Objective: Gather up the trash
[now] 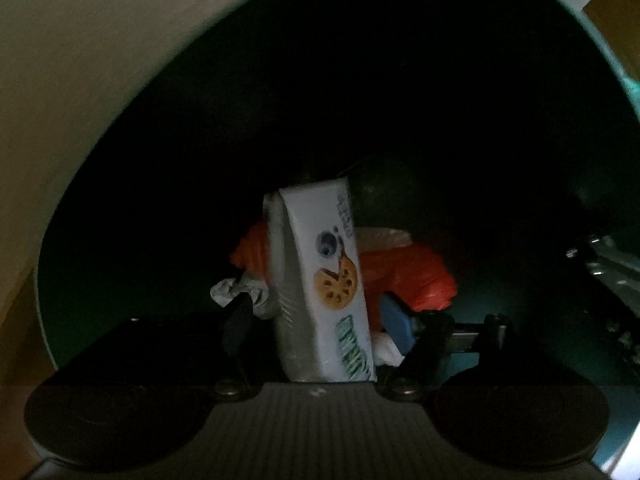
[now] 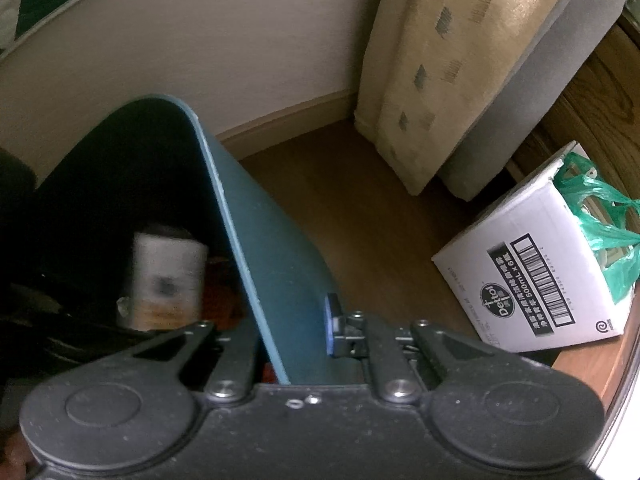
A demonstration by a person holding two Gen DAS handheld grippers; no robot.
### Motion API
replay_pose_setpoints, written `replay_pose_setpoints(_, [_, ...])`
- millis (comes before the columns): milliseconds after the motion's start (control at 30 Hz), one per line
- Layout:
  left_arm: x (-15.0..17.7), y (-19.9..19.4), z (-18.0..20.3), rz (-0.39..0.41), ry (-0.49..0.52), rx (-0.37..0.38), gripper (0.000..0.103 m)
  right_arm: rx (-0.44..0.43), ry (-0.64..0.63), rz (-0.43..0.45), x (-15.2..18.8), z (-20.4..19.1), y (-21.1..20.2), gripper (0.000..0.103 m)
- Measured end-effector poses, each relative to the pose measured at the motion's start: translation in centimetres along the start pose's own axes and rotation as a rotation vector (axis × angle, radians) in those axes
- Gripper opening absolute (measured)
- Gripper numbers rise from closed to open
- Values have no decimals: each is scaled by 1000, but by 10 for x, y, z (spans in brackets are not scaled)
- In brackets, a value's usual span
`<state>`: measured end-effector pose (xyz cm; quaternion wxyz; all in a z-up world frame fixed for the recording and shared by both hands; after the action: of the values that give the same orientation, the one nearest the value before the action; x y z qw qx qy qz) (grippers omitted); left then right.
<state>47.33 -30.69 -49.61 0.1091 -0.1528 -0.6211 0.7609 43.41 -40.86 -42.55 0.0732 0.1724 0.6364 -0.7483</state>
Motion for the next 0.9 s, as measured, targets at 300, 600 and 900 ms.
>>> replay_pose_setpoints(300, [16, -68, -6, 105, 14, 42, 70, 15, 4, -22, 0, 3, -2, 10])
replay_pose_setpoints(600, [45, -145, -24, 143, -3, 17, 70, 81, 96, -20, 6, 34, -14, 30])
replay_pose_setpoints(900, [77, -223, -17, 201, 11, -38, 70, 64, 139, 31, 15, 53, -70, 32])
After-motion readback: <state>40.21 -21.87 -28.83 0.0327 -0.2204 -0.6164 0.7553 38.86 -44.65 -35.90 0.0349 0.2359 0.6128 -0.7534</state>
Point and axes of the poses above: each gripper's, at about its wrist camera, not at the fingertips, and y roughly the way its jaws point, z to its right, x to its underside, the point moved 8 cm from there along y, roughly the way its jaws point, and after that the axes turned 4 degrees about x, right-handed, at the moved point
